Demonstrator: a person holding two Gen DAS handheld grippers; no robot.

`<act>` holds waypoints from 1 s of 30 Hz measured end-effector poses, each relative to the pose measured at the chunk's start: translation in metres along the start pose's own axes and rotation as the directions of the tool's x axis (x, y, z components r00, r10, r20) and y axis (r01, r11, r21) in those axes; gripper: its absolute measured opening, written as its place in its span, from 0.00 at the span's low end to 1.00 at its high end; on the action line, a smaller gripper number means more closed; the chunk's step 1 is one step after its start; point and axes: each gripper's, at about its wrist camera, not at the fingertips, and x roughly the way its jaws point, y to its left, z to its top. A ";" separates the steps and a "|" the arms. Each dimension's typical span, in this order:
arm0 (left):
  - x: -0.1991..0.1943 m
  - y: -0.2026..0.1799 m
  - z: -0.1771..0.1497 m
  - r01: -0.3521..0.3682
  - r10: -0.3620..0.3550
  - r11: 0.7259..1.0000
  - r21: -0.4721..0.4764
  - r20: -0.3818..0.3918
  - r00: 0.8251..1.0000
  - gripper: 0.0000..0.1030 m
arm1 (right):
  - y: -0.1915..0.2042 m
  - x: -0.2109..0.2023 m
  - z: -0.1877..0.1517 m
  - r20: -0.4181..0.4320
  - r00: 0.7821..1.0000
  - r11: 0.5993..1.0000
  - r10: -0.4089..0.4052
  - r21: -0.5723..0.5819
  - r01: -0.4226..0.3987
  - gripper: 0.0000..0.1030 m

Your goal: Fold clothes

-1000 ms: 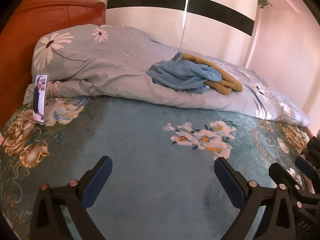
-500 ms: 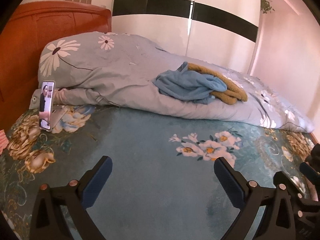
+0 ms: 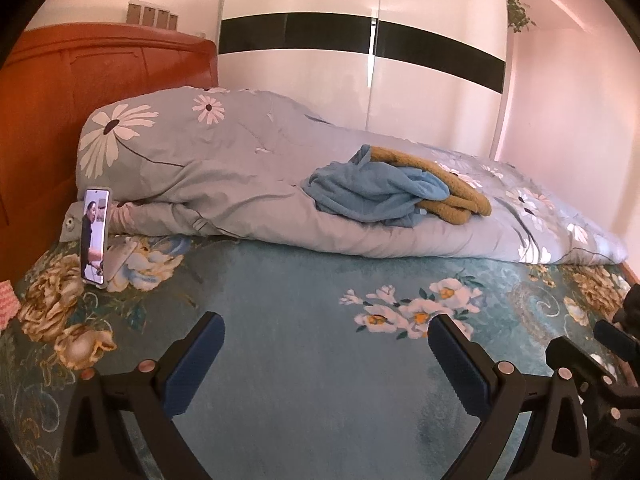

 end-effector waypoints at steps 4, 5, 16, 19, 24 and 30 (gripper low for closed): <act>0.004 -0.002 0.002 0.008 -0.008 1.000 0.005 -0.006 1.000 1.00 | -0.004 0.002 0.003 -0.003 1.000 1.000 0.009 0.012 -0.009 1.00; 0.005 -0.002 0.003 0.009 -0.009 1.000 0.009 -0.009 1.000 1.00 | -0.005 0.003 0.003 0.002 1.000 1.000 0.011 0.016 -0.011 1.00; 0.026 -0.012 0.003 0.034 -0.033 0.999 0.018 -0.060 0.998 1.00 | -0.018 0.025 0.006 -0.042 0.998 0.998 0.056 0.033 -0.055 1.00; 0.028 -0.012 0.005 0.007 -0.005 0.999 0.035 -0.052 0.999 1.00 | -0.017 0.029 0.008 -0.045 0.997 0.998 0.055 0.023 -0.054 1.00; 0.036 -0.008 0.009 -0.009 0.011 0.999 0.034 -0.058 0.998 1.00 | -0.018 0.033 0.010 -0.044 0.998 0.998 0.054 0.022 -0.053 1.00; 0.049 -0.013 0.014 -0.010 0.013 0.999 0.046 -0.064 0.998 1.00 | -0.028 0.043 0.014 -0.061 0.997 0.999 0.048 0.022 -0.047 1.00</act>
